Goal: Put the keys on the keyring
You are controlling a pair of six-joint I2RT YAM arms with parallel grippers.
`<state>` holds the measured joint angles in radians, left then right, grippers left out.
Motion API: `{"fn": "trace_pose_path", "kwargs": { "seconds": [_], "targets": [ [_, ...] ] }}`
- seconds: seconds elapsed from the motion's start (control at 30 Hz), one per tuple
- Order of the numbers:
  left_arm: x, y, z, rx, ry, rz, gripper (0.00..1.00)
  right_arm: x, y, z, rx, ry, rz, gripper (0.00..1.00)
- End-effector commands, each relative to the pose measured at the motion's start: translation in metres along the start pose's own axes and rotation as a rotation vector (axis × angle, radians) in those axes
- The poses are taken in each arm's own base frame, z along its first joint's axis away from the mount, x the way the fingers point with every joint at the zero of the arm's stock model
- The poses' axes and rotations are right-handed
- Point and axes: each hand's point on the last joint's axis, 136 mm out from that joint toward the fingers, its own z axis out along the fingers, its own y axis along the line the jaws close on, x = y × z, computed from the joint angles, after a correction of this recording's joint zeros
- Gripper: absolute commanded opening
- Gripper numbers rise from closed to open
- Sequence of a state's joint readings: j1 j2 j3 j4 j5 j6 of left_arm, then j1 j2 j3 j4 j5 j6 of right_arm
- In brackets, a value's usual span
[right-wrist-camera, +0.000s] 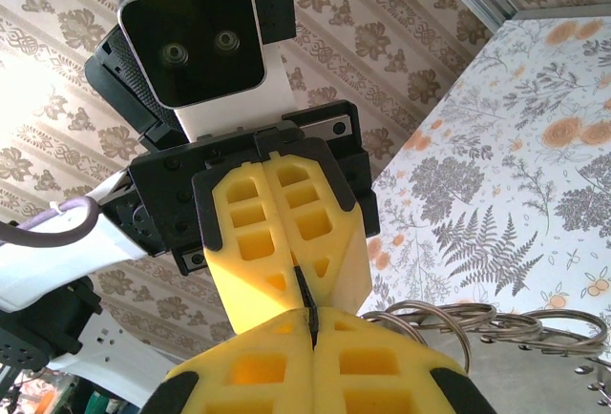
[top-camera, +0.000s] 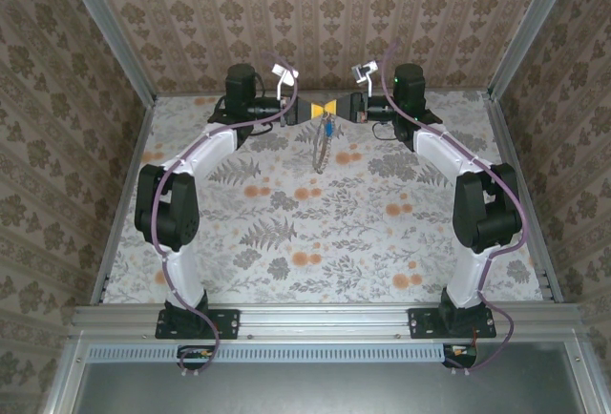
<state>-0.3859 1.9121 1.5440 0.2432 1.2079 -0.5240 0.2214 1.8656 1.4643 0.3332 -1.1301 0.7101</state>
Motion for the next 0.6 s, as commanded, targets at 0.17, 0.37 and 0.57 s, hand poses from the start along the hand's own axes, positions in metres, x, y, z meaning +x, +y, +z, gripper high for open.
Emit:
{"fn": "trace_pose_path", "kwargs": {
  "seconds": [0.17, 0.37, 0.57],
  "targets": [
    [-0.005, -0.015, 0.007, 0.01, -0.039, 0.037, 0.0, -0.009, 0.016, -0.006, 0.003, -0.035, -0.043, 0.24],
    [-0.011, -0.017, 0.004, -0.003, -0.089, 0.029, 0.0, -0.011, 0.02, -0.023, 0.041, -0.089, -0.056, 0.49],
    [-0.016, -0.026, 0.002, 0.006, -0.12, 0.039, 0.0, -0.003, 0.015, -0.038, 0.083, -0.142, -0.044, 0.51]
  ]
}}
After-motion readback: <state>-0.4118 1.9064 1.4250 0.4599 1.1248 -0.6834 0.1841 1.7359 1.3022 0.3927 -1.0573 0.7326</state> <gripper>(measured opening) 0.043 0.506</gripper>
